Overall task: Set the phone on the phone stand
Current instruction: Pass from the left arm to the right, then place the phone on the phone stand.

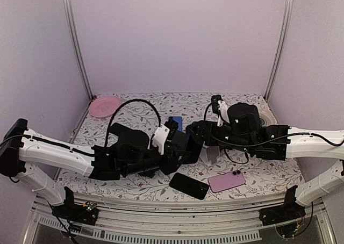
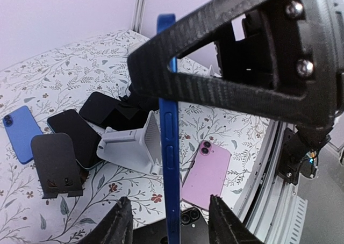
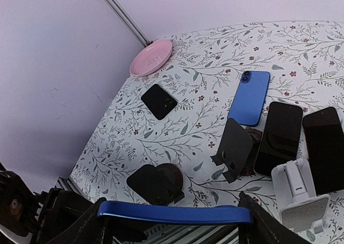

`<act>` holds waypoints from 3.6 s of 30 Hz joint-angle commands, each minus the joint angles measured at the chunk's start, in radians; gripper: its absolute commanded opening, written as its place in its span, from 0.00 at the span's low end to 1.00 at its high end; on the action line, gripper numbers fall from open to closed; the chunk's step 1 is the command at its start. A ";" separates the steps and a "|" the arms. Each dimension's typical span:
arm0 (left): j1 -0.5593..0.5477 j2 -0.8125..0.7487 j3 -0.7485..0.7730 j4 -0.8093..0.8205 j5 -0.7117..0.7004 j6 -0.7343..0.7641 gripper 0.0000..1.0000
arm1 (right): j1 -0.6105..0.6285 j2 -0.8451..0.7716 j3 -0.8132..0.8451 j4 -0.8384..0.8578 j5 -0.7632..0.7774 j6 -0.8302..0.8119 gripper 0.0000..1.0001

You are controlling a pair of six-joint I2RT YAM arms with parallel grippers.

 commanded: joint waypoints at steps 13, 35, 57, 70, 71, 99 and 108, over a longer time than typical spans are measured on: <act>0.027 -0.051 -0.030 0.003 -0.025 -0.038 0.73 | -0.164 -0.148 -0.071 -0.052 0.004 -0.080 0.43; 0.140 -0.212 -0.157 -0.044 -0.019 -0.092 0.74 | -0.727 -0.349 -0.199 -0.278 -0.063 -0.349 0.39; 0.168 -0.210 -0.151 -0.052 0.010 -0.097 0.74 | -0.945 -0.211 -0.331 -0.082 -0.093 -0.431 0.33; 0.173 -0.200 -0.149 -0.047 0.018 -0.098 0.74 | -0.945 -0.188 -0.296 -0.037 -0.122 -0.511 0.29; 0.172 -0.199 -0.148 -0.046 0.019 -0.098 0.73 | -0.945 -0.187 -0.287 -0.047 -0.115 -0.521 0.28; 0.177 -0.177 -0.125 -0.056 0.035 -0.095 0.74 | -0.945 -0.185 -0.412 0.131 -0.175 -0.696 0.12; 0.177 -0.183 -0.133 -0.054 0.036 -0.097 0.74 | -0.944 -0.189 -0.415 0.095 -0.116 -0.637 0.18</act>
